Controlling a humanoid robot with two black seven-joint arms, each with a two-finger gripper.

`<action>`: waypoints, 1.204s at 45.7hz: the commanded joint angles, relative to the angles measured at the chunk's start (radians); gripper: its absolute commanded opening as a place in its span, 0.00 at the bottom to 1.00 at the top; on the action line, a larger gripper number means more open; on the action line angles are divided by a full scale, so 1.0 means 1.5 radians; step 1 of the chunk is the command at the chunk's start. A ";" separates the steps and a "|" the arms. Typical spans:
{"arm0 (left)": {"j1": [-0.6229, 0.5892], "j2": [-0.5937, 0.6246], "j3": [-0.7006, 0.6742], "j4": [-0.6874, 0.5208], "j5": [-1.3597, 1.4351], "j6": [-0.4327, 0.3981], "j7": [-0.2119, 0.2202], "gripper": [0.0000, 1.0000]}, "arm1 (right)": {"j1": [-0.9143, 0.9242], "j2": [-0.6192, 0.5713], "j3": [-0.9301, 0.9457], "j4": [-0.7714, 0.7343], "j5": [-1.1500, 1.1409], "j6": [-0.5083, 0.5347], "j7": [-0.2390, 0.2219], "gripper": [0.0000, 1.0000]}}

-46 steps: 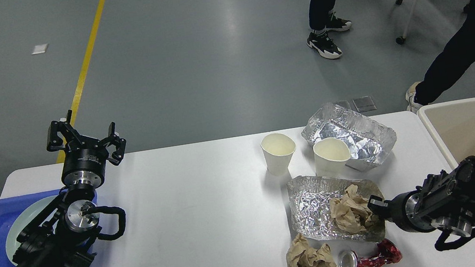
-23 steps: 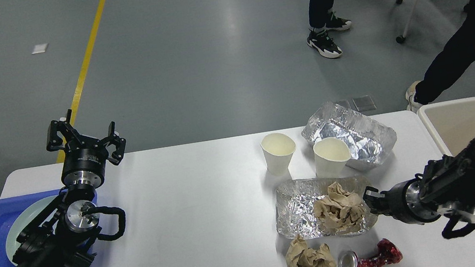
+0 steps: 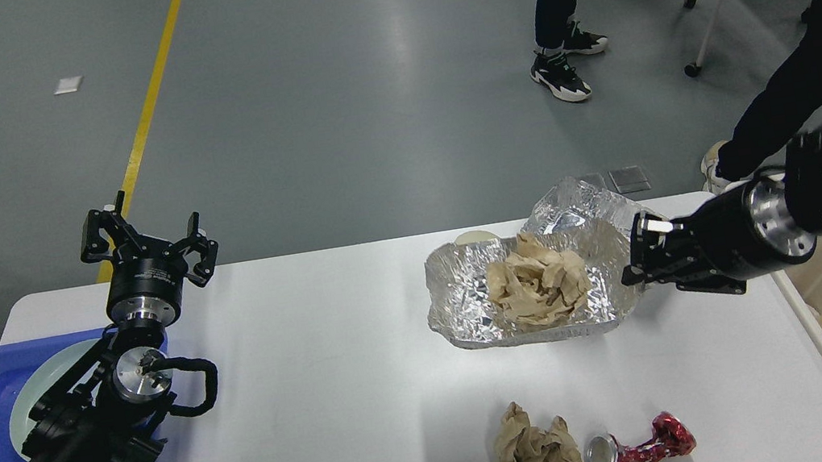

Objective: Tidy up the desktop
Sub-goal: 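Lift the foil pile and drop it into the beige bin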

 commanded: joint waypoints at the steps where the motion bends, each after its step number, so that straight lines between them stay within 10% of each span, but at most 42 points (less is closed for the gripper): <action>1: 0.000 0.001 0.000 0.000 0.000 0.000 0.000 0.98 | 0.086 -0.017 0.004 0.000 0.001 0.079 -0.001 0.00; 18: -0.001 0.000 0.000 0.001 0.000 0.000 0.000 0.98 | 0.050 -0.018 -0.039 -0.036 -0.037 0.056 -0.006 0.00; 46: -0.001 -0.001 0.000 0.001 0.000 0.000 0.000 0.98 | -0.658 -0.095 0.161 -0.803 -0.024 0.027 0.019 0.00; 55: -0.001 -0.001 0.000 0.001 0.000 0.000 0.000 0.98 | -0.880 -0.020 0.269 -0.976 -0.014 -0.112 -0.012 0.00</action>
